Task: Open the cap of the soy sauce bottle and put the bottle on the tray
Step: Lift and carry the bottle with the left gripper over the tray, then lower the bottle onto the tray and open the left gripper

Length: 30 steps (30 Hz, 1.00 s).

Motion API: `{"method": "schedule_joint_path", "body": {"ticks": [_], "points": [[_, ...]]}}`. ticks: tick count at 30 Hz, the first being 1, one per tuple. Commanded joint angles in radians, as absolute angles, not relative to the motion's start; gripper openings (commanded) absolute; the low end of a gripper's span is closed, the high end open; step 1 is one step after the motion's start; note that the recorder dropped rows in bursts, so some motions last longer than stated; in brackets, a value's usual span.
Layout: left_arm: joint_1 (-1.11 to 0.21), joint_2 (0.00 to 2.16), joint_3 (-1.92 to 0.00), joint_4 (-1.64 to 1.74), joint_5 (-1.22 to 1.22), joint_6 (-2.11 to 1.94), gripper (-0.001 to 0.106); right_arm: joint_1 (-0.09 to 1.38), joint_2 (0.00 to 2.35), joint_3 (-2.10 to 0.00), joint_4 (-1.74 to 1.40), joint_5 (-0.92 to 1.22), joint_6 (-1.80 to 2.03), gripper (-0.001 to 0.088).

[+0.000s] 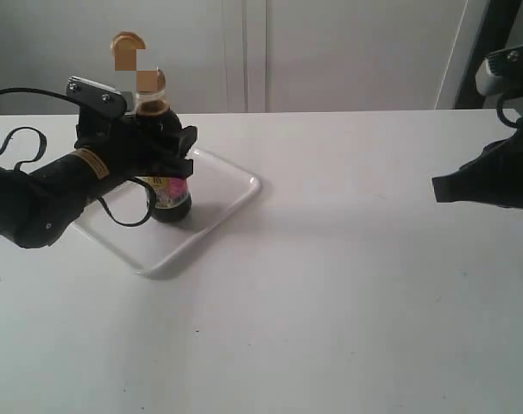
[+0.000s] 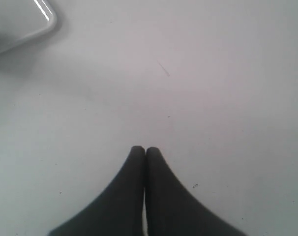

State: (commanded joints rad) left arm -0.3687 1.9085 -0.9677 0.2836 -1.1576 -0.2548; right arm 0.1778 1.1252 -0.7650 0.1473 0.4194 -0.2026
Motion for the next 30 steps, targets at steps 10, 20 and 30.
{"method": "schedule_joint_path", "body": {"ticks": [10, 20, 30], "points": [[-0.369, 1.909, -0.968, 0.284, -1.094, -0.255, 0.000, 0.178, 1.125, -0.765, 0.147, 0.417, -0.205, 0.0000], [-0.369, 1.909, -0.968, 0.284, -0.970, -0.273, 0.000, 0.178, 1.125, -0.765, 0.148, 0.415, -0.205, 0.0000], [-0.369, 1.873, -0.968, 0.328, -0.782, -0.288, 0.089, 0.178, 1.125, -0.765, 0.148, 0.404, -0.205, 0.0000]]}}
